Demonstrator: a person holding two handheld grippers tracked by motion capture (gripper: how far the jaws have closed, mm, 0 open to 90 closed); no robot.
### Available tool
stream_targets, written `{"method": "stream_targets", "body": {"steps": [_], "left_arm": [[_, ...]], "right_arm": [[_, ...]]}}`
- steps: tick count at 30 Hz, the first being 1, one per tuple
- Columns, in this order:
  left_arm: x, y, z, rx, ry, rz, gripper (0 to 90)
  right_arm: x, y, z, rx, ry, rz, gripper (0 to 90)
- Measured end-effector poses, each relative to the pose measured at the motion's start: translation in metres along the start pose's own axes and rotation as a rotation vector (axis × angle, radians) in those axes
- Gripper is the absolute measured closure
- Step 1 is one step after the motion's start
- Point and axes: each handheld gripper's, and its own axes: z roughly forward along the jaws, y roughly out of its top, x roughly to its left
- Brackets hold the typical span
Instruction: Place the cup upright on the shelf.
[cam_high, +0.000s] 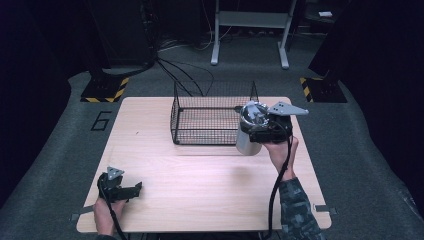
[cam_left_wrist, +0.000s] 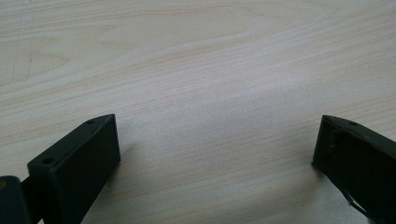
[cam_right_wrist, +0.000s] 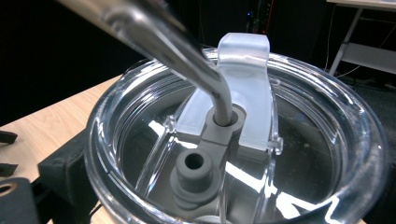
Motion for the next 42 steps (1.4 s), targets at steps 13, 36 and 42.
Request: {"method": "stream_targets", "body": {"steps": [13, 36, 42], "left_arm": [[0.0, 0.0, 0.0, 0.004, 0.0, 0.006, 0.3], [0.0, 0.0, 0.0, 0.004, 0.001, 0.007, 0.3], [0.001, 0.0, -0.001, 0.011, -0.004, 0.009, 0.3]], "right_arm": [[-0.004, 0.023, 0.006, -0.008, 0.005, -0.017, 3.3], [-0.012, 0.05, 0.031, -0.016, 0.012, -0.011, 3.3], [-0.015, 0.055, 0.042, -0.01, 0.009, 0.001, 3.3]]}}
